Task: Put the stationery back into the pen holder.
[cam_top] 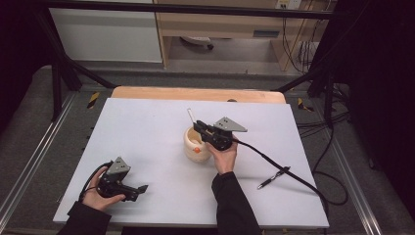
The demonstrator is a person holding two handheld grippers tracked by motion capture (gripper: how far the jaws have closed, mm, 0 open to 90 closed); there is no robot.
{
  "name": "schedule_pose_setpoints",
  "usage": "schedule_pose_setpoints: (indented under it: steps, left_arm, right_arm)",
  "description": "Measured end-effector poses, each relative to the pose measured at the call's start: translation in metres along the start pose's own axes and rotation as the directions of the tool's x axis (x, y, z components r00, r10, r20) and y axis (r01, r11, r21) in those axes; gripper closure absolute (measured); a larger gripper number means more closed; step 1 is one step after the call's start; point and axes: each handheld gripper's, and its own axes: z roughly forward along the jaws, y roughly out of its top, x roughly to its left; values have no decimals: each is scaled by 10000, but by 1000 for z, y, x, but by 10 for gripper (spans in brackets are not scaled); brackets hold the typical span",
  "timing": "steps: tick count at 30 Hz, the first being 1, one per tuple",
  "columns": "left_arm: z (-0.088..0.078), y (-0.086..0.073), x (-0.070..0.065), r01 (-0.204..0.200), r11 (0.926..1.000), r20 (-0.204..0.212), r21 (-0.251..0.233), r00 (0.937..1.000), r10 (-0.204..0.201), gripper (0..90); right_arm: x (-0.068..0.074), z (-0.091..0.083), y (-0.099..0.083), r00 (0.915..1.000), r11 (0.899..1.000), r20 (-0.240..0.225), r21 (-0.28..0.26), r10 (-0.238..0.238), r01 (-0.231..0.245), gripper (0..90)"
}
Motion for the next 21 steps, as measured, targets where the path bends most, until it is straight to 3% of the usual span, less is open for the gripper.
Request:
schedule_pose_setpoints:
  steps: [11, 17, 21]
  left_arm:
    - [0, 0, 0, -7, 10000, 5, -11, 10000, 7, 17]
    - [0, 0, 0, -27, 10000, 4, 10, 10000, 27, 18]
    - [0, 0, -1, -19, 10000, -6, 10, 10000, 19, 18]
  right_arm:
    - [-2, -4, -8, 9998, 9985, 153, 548, -101, 93, 782]
    - [0, -8, -5, 9998, 9978, 186, 656, -60, 48, 668]
    - [2, -16, 5, 9999, 9981, -106, 614, 65, -58, 597]
